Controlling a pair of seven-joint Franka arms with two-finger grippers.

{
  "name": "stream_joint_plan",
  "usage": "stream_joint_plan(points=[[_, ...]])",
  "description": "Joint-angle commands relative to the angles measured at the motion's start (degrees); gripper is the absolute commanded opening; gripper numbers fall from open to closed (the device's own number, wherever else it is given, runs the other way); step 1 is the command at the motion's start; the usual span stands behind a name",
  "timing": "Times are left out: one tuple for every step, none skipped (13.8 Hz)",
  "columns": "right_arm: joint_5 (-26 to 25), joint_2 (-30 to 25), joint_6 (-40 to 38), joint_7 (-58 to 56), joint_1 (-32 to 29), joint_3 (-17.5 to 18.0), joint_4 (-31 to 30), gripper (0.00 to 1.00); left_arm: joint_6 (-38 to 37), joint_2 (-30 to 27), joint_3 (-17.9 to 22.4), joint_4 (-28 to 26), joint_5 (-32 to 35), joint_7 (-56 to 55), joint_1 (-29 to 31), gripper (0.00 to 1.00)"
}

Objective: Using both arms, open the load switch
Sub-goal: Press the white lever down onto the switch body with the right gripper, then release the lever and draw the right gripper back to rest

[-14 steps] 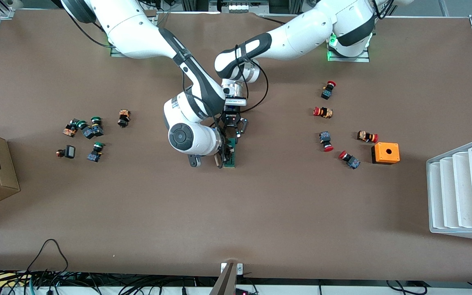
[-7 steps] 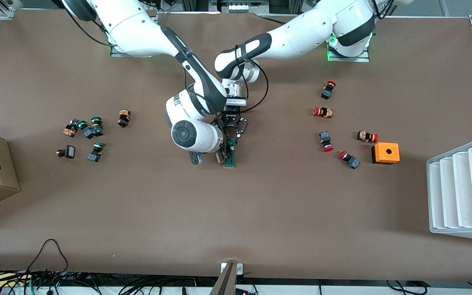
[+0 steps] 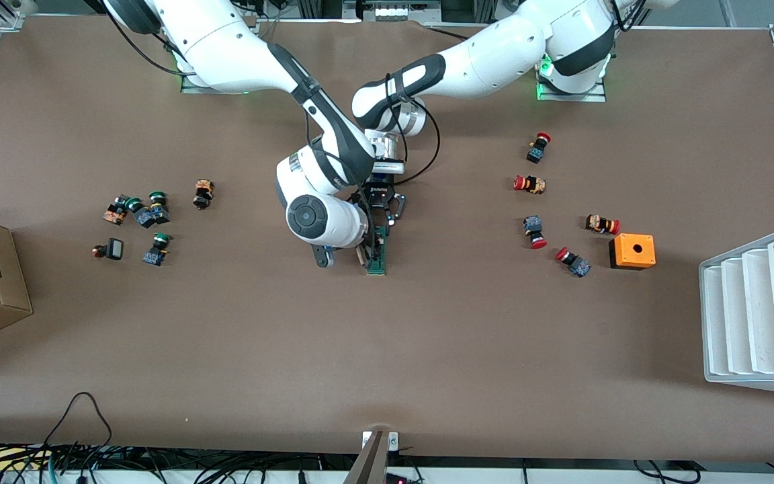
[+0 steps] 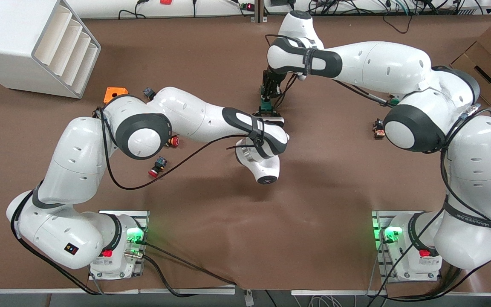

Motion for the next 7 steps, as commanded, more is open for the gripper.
stream_joint_plan(points=[[-0.8, -1.1, 2.4, -0.4, 0.6, -0.1, -2.4, 0.22, 2.8, 2.1, -1.0, 3.7, 3.4, 0.4, -0.2, 0.00], [-0.9, -0.9, 2.7, -0.5, 0.6, -0.1, -2.7, 0.22, 2.8, 2.1, -1.0, 3.7, 3.4, 0.4, -0.2, 0.00], [-0.9, -0.9, 3.1, -0.5, 0.6, -0.1, -3.0, 0.22, 2.8, 2.1, -1.0, 3.7, 3.4, 0.4, -0.2, 0.00], [-1.0, -0.8, 3.4, -0.6, 0.6, -0.1, -3.2, 0.22, 2.8, 2.1, -1.0, 3.7, 3.4, 0.4, -0.2, 0.00], [-1.4, -0.8, 3.5, -0.6, 0.6, -0.1, -3.3, 0.22, 2.8, 2.1, -1.0, 3.7, 3.4, 0.4, -0.2, 0.00], [-1.5, -0.8, 3.5, -0.7, 0.6, -0.1, -3.3, 0.22, 2.8, 2.1, -1.0, 3.7, 3.4, 0.4, -0.2, 0.00], [-1.5, -0.9, 3.4, -0.7, 0.6, -0.1, -3.3, 0.22, 2.8, 2.1, -1.0, 3.7, 3.4, 0.4, -0.2, 0.00]])
